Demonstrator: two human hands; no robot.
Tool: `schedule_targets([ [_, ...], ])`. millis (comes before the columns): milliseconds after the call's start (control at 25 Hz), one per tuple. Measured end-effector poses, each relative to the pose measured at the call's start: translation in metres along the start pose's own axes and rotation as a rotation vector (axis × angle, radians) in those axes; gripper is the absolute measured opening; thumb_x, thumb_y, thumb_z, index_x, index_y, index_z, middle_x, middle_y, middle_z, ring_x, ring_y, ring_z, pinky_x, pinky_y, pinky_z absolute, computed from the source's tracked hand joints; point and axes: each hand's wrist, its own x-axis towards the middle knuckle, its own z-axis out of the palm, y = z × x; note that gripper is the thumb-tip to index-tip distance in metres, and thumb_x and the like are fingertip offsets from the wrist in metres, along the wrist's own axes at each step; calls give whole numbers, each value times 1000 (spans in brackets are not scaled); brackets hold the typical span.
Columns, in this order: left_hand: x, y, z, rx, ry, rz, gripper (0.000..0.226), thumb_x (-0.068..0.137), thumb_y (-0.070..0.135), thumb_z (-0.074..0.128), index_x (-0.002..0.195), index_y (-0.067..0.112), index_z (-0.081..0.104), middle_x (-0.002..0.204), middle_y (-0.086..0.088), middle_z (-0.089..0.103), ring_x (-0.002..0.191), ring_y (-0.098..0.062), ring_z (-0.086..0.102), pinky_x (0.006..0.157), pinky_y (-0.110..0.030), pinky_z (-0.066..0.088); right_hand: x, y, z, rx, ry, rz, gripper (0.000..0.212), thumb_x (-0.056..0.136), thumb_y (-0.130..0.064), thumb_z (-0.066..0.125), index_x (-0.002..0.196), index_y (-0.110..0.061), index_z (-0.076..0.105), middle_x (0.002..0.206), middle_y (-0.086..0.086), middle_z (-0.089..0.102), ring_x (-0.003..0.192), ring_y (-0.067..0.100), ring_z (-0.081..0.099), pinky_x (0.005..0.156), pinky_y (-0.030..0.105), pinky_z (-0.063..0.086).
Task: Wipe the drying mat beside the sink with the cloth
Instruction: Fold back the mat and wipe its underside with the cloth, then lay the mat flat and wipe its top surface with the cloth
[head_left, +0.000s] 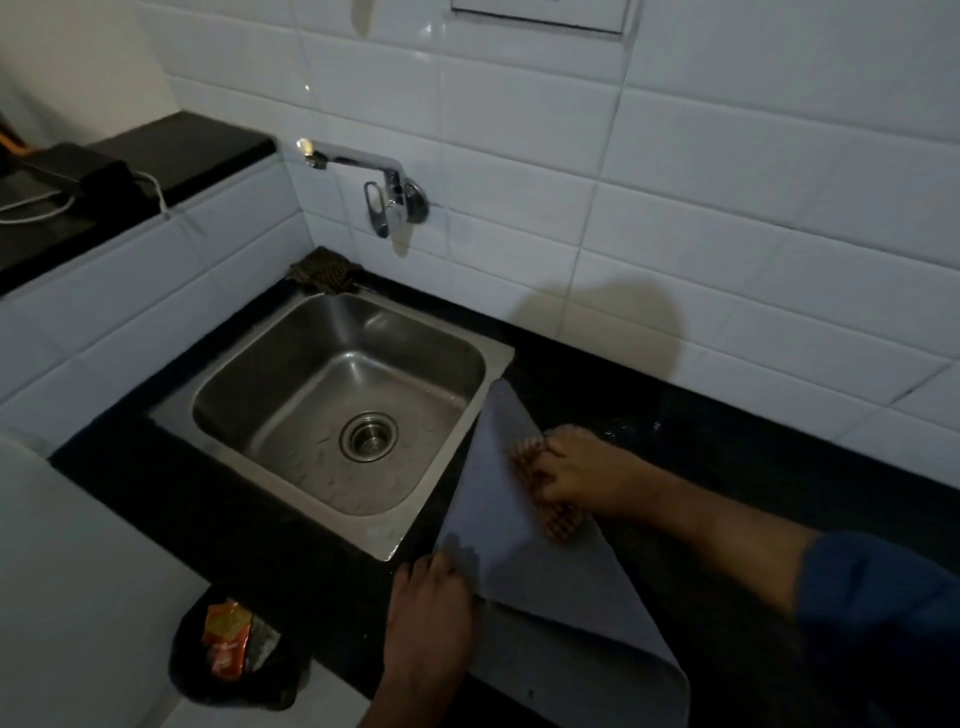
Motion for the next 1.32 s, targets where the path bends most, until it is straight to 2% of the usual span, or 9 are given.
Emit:
schedule_targets([
  [80, 8, 7, -8, 1, -21, -52, 34, 94, 39, 46, 112, 20, 67, 130, -2, 56, 116, -19, 55, 99, -36, 38, -30, -24, -10, 31, 30, 124, 25, 75, -32, 76, 98, -38, 67, 112, -8, 63, 109, 21, 59, 83, 50, 53],
  [200, 16, 18, -14, 91, -36, -123, 28, 91, 30, 51, 107, 16, 70, 123, -5, 60, 109, -21, 60, 92, -33, 47, -69, -83, 2, 80, -113, -127, 26, 77, -21, 75, 101, -28, 66, 118, 1, 58, 115, 24, 53, 80, 44, 57],
  [280, 18, 21, -10, 136, -42, -119, 28, 93, 23, 48, 106, 13, 71, 118, -5, 63, 107, -23, 59, 90, -33, 48, -102, -93, 7, 25, -221, 51, 17, 83, -27, 60, 96, -27, 70, 111, 4, 61, 110, 29, 55, 75, 50, 56],
  [400, 17, 22, 0, 120, -37, -109, 26, 92, 17, 49, 103, 11, 73, 109, -7, 67, 104, -26, 59, 89, -36, 47, -154, -93, 6, 135, -156, 179, 46, 89, -40, 33, 113, -21, 67, 121, 12, 58, 115, 34, 50, 92, 54, 45],
  [600, 16, 27, 0, -577, 246, -446, 30, 81, -7, 62, 99, 7, 42, 106, -21, 47, 86, -45, 60, 69, -43, 47, -186, -100, -50, 318, -35, 286, 33, 97, -18, 54, 129, -20, 55, 128, 5, 54, 114, 22, 45, 82, 32, 40],
  [760, 30, 27, -15, -869, 260, -530, 17, 84, 3, 64, 98, -3, 57, 96, -25, 65, 93, -42, 63, 72, -38, 44, -203, -117, -74, 503, 146, 452, 37, 97, -20, 51, 134, -26, 54, 134, -5, 50, 114, 11, 40, 80, 22, 33],
  [920, 55, 40, -35, -1064, 280, -513, 19, 85, 19, 61, 74, 7, 71, 74, -20, 70, 77, -38, 69, 70, -45, 52, -219, -136, -68, 602, 361, 533, 43, 86, -11, 55, 125, -29, 63, 125, -10, 56, 104, 5, 39, 81, 18, 38],
  [1120, 97, 81, -73, -1227, 272, -369, 17, 85, 16, 59, 74, 5, 66, 73, -22, 67, 71, -39, 68, 68, -51, 57, -230, -152, -49, 614, 392, 596, 43, 84, -25, 40, 120, -31, 63, 118, -9, 60, 97, -2, 33, 77, 8, 27],
  [1320, 130, 150, -92, -1166, 192, -157, 32, 89, 4, 58, 59, 11, 50, 59, -11, 54, 57, -27, 58, 60, -45, 55, -241, -169, -28, 449, 421, 670, 27, 76, -32, 46, 101, -42, 45, 87, -25, 61, 75, -6, 41, 68, 5, 41],
])
